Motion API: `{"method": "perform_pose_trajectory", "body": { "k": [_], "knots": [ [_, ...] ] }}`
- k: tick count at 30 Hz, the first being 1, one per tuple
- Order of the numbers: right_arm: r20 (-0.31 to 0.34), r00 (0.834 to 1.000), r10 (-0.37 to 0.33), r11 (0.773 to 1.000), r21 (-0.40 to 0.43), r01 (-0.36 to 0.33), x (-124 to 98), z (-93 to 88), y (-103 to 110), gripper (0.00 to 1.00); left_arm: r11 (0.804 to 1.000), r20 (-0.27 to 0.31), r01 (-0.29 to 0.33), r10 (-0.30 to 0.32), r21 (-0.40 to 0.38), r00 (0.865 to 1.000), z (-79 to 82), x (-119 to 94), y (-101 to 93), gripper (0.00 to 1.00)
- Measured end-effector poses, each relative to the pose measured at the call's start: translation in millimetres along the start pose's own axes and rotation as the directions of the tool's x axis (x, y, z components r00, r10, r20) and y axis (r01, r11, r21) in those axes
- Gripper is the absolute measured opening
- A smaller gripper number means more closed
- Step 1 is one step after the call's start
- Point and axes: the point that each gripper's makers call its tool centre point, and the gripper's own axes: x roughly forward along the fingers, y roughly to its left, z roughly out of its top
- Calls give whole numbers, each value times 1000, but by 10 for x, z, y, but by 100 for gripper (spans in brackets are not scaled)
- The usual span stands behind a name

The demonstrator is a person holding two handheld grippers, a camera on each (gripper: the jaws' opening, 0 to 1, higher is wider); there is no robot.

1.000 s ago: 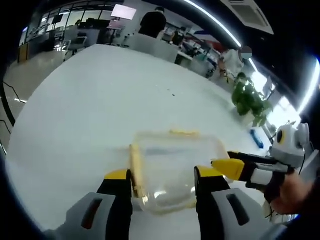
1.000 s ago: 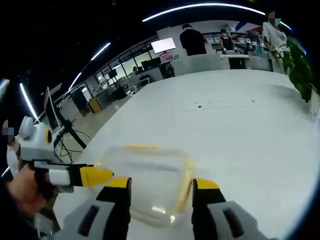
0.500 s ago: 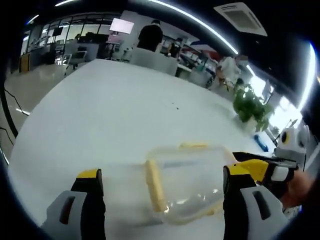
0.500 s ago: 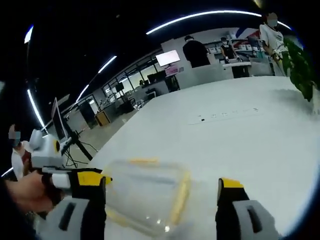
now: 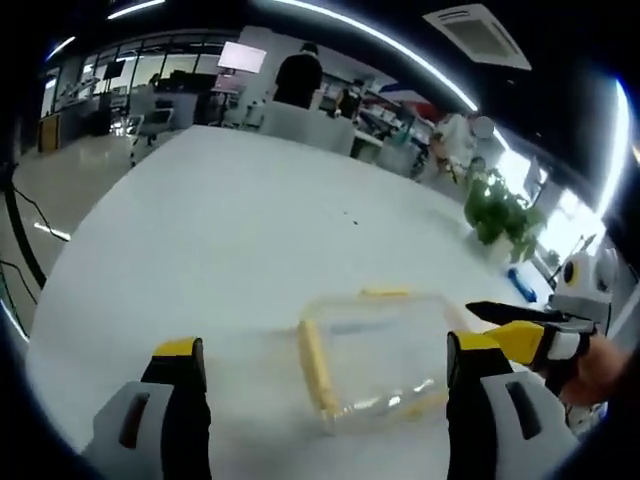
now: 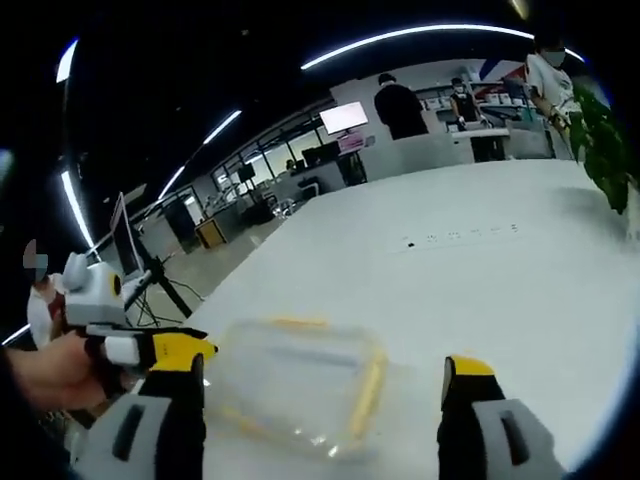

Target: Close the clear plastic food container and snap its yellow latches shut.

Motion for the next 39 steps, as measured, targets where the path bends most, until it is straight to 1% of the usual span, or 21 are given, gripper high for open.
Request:
{"method": "perform_pose_trajectory", "body": {
  "k": [1,3,5,7,11,14,15,17,19,21,23,24,25,26,27,28,31,35,37,39],
  "knots": [
    [1,1000,5,1000,-4,-5,-30,18,16,100,1000,2,1,-1,6,1000,9,-25,-11,99],
    [7,1000,10,999,-39,-10,-141,59,52,100,1000,3,3,-3,20,1000,22,-114,-58,99],
    [3,1000,18,998,-59,-18,-228,62,83,100,999,13,6,-7,36,1000,34,-194,-101,99],
    [5,1000,9,997,-82,-9,-350,69,83,100,999,10,4,-5,53,1000,22,-300,-140,99],
    [3,1000,11,995,-101,-10,-592,65,132,100,995,15,4,-5,98,1000,15,-563,-228,99],
    [7,1000,18,989,-146,-17,-780,50,189,100,992,5,15,-16,129,1000,-12,-747,-293,99],
    [-3,1000,16,984,-179,-16,-858,15,194,100,988,0,20,-20,152,1000,-29,-829,-323,99],
    [-4,1000,16,982,-188,-17,-989,-36,213,100,979,-19,17,-14,201,1000,-82,-978,-353,99],
    [-6,1000,14,983,-184,-15,-1126,-80,204,100,973,-34,22,-15,229,999,-143,-1113,-394,99],
    [-4,1000,14,983,-182,-15,-1242,-108,205,100,971,-31,24,-17,238,999,-177,-1227,-428,99],
    [-2,1000,14,980,-197,-14,-1382,-143,219,100,968,-37,27,-19,250,999,-231,-1371,-466,99],
    [-6,1000,14,975,-223,-15,-1466,-169,221,100,968,-36,32,-24,249,999,-254,-1459,-483,99],
    [-4,1000,1,969,-247,-2,-1528,-180,200,100,968,-33,34,-27,250,999,-267,-1520,-500,99],
    [-19,1000,-17,960,-279,11,-1615,-232,173,100,967,-31,34,-27,252,999,-285,-1610,-520,99],
    [-25,1000,-19,958,-287,11,-1643,-250,173,100,967,-29,33,-26,253,999,-291,-1638,-523,99],
    [-36,999,-9,949,-315,-3,-1749,-314,207,100,967,-26,29,-23,254,999,-311,-1710,-521,99],
    [-36,999,6,948,-318,-17,-1960,-403,268,100,968,-28,13,-6,249,1000,-394,-1857,-499,99],
    [-46,998,30,941,-335,-44,-2137,-525,326,100,965,-27,6,1,260,1000,-521,-2037,-498,99],
    [-63,998,29,944,-326,-48,-2211,-607,296,100,963,-27,2,5,270,1000,-587,-2105,-477,99],
    [-65,998,27,952,-301,-46,-2298,-652,273,100,964,-34,1,8,266,999,-662,-2158,-453,99]
  ]
}}
